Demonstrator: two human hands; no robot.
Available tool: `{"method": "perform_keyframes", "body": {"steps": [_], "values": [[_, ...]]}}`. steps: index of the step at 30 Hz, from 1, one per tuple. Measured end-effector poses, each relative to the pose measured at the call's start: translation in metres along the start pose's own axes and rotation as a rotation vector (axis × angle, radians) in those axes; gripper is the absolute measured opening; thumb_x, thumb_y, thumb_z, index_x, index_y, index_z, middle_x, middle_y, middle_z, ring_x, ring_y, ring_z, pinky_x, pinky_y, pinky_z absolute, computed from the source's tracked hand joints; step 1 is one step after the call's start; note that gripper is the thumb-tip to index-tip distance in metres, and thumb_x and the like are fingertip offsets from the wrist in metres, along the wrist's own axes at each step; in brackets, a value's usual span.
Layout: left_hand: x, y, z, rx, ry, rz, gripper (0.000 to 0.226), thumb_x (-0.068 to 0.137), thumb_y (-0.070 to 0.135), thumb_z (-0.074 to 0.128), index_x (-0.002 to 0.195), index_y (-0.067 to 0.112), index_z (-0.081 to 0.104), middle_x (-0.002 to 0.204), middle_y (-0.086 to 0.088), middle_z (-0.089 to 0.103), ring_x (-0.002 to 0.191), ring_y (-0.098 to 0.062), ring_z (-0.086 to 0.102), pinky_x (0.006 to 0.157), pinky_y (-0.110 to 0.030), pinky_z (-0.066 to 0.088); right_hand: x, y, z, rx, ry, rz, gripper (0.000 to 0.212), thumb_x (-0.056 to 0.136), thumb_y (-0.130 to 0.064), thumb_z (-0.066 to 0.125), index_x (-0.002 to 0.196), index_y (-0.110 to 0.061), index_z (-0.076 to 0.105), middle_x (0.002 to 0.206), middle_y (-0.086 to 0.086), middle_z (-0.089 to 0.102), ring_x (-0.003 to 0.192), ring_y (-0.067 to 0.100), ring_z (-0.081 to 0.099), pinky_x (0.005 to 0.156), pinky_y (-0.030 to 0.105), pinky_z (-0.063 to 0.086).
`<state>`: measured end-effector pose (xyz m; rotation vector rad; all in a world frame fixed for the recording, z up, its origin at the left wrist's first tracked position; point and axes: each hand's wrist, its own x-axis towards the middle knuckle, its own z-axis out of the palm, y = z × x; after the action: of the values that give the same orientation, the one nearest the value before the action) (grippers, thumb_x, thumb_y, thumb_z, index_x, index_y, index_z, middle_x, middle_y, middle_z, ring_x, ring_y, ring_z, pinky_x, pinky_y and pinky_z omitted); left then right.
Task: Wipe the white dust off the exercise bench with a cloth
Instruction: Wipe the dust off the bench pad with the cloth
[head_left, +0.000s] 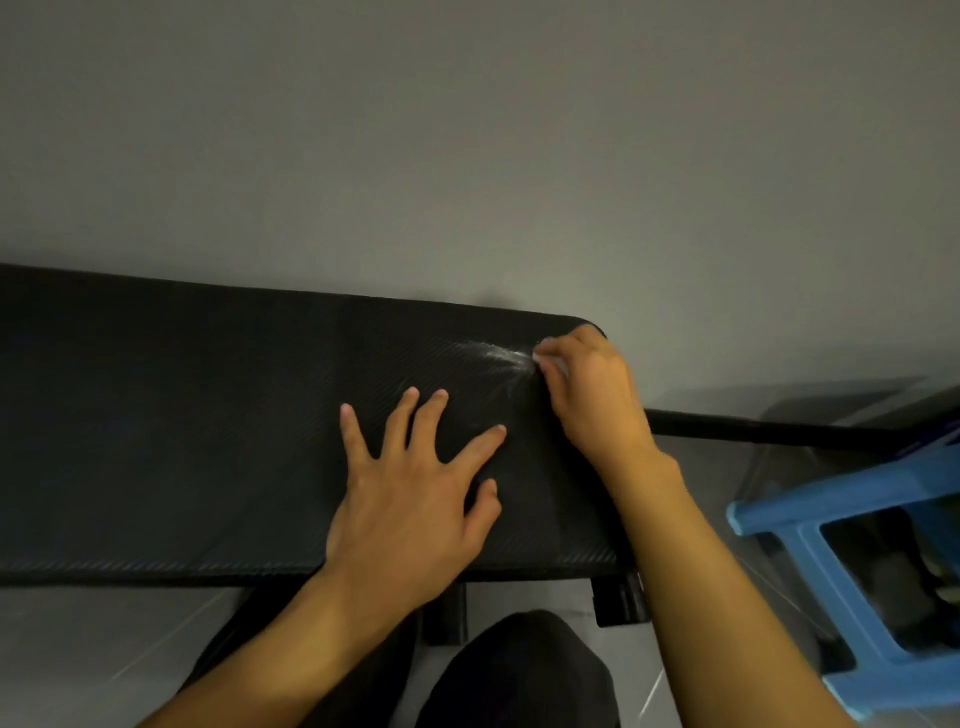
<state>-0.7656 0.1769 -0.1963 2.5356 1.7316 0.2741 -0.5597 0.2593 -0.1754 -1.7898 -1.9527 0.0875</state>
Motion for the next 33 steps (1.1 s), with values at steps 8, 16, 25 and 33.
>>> {"method": "perform_keyframes", "body": {"steps": [8,16,25,33], "values": [[0.0,-0.001,0.002,-0.021,0.018,-0.014,0.055,0.095,0.059,0.035,0.148,0.048,0.043,0.158,-0.016,0.041,0.151,-0.038,0.031,0.114,-0.078,0.019,-0.04,-0.013,-0.019,0.083,-0.148,-0.22,0.017,0.095,-0.019,0.066,0.11,-0.018,0.072,0.101,-0.003,0.059,0.091,0.017,0.057,0.08,0.03,0.05],[-0.001,0.001,0.0,-0.024,0.007,-0.024,0.055,0.096,0.059,0.036,0.15,0.049,0.04,0.16,-0.016,0.039,0.152,-0.038,0.029,0.114,-0.078,0.017,0.023,-0.014,0.001,0.045,-0.102,0.05,0.023,0.101,-0.02,0.058,0.119,-0.013,0.07,0.114,0.007,0.056,0.103,0.021,0.06,0.09,0.026,0.047],[-0.001,0.001,-0.001,-0.046,0.012,-0.024,0.055,0.095,0.058,0.038,0.148,0.047,0.045,0.158,-0.017,0.041,0.15,-0.038,0.031,0.114,-0.078,0.017,0.011,-0.01,-0.008,0.076,-0.168,-0.104,0.019,0.098,-0.021,0.062,0.113,-0.014,0.071,0.107,0.002,0.056,0.095,0.013,0.058,0.085,0.028,0.051],[-0.001,0.001,-0.002,-0.061,0.018,-0.032,0.055,0.093,0.058,0.04,0.147,0.047,0.046,0.159,-0.017,0.04,0.151,-0.037,0.03,0.115,-0.077,0.014,-0.01,-0.03,-0.001,0.21,-0.24,-0.239,0.018,0.096,-0.017,0.065,0.113,-0.013,0.073,0.103,0.002,0.058,0.099,0.012,0.063,0.091,0.021,0.049]]}}
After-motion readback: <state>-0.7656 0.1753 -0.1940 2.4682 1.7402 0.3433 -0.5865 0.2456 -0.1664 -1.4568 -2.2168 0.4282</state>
